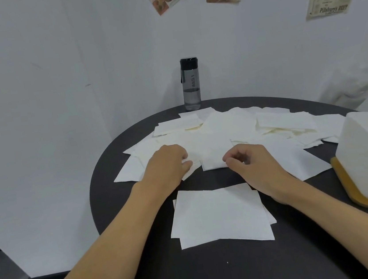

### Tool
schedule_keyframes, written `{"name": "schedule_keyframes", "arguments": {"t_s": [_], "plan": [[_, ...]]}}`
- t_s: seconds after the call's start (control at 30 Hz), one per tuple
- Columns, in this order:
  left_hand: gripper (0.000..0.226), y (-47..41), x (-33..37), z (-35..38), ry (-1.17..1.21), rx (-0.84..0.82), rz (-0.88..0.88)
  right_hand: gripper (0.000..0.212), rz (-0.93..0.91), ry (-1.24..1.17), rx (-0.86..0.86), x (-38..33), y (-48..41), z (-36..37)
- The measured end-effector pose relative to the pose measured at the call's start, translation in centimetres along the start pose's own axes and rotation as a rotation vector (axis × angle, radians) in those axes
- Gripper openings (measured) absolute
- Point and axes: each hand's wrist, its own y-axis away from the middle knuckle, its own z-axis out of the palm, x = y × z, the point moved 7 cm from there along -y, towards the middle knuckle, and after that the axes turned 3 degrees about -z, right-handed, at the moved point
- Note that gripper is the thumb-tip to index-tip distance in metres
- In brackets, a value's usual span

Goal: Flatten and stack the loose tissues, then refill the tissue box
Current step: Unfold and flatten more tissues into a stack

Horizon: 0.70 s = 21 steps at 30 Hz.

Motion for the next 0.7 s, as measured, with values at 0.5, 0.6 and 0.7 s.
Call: {"name": "schedule_keyframes", "arguments": {"t_s": [0.5, 0.6, 0.7], "plan": [[0.019, 0.35, -0.68, -0.72, 0.251, 0.081, -0.129, 0.014, -0.004, 0.046, -0.067, -0.42, 0.39, 0.34], [0.018, 0.32, -0.82, -0.69, 0.267, 0.079, -0.129, 0.015, -0.011, 0.068, -0.078, -0.43, 0.43, 0.44], [0.020, 0.47, -0.65, -0.85, 0.255, 0.109, -0.117, 0.015, -0.014, 0.078, -0.073, -0.38, 0.40, 0.42]]}}
